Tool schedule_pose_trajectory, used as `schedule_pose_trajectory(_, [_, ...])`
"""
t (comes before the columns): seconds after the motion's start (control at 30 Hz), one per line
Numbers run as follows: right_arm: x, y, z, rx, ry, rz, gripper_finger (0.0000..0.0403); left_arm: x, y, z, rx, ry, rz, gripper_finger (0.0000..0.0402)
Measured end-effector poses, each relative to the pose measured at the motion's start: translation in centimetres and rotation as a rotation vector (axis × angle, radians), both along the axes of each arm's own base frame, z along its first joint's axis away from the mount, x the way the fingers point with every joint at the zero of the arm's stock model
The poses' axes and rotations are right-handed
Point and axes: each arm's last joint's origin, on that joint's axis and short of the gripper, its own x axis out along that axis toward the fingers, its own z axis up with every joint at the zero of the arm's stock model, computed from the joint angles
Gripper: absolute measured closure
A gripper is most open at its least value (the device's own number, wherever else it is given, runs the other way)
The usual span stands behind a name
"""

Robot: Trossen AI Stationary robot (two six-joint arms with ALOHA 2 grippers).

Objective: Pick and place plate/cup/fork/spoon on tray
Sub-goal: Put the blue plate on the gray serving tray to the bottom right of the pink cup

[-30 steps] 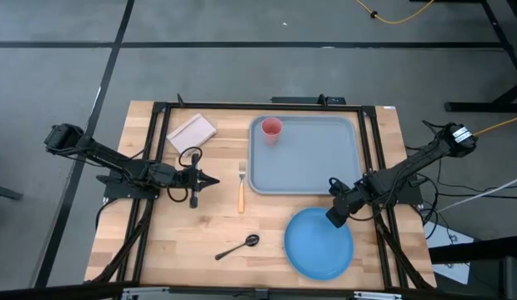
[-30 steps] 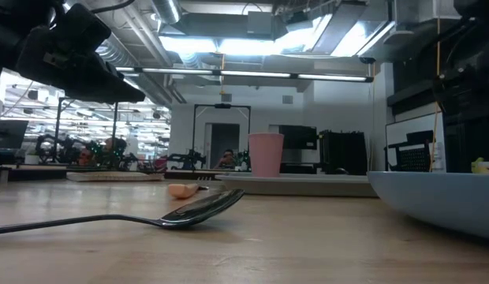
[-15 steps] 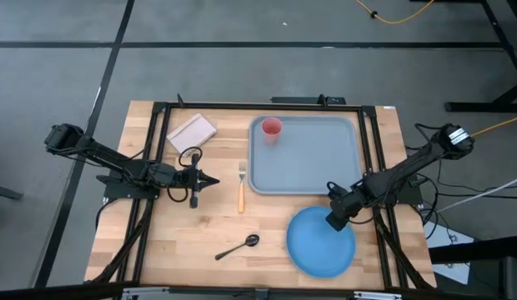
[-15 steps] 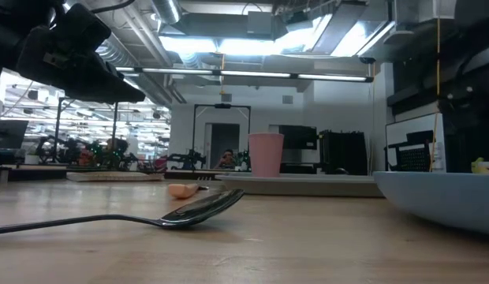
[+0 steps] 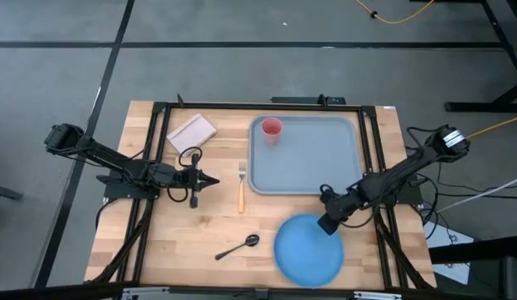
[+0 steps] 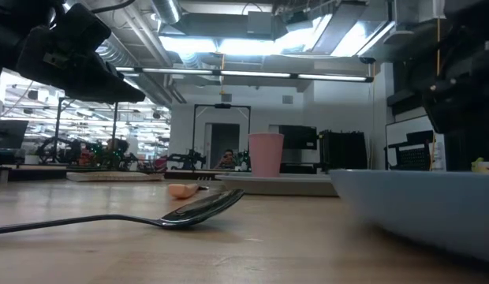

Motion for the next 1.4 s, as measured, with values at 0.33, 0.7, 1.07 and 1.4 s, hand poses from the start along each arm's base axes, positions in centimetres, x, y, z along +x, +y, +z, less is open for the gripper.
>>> schedule_pose_trajectory(0.33, [0.8, 0.6, 0.1, 0.059, 0.033, -0.027, 0.0396, 0.0, 0.0, 0.0, 0.0, 0.0, 0.001, 0.0401])
schedule_pose_trajectory(0.7, [3.9, 1.3, 11.2, -0.089, -0.287, -0.097, 0.0397, 0.0, 0.0, 0.0, 0.002, 0.0, 0.005, 0.0401])
schedule_pose_trajectory(1.07, [2.3, -2.2, 17.7, -0.979, -0.353, -0.288, 0.0397, 0.0, 0.0, 0.0, 0.001, -0.001, 0.005, 0.0401])
schedule_pose_trajectory(1.4, [-0.6, -7.6, 14.9, -0.855, 0.138, -0.768, 0.0397, 0.0, 0.0, 0.0, 0.001, -0.001, 0.005, 0.0401])
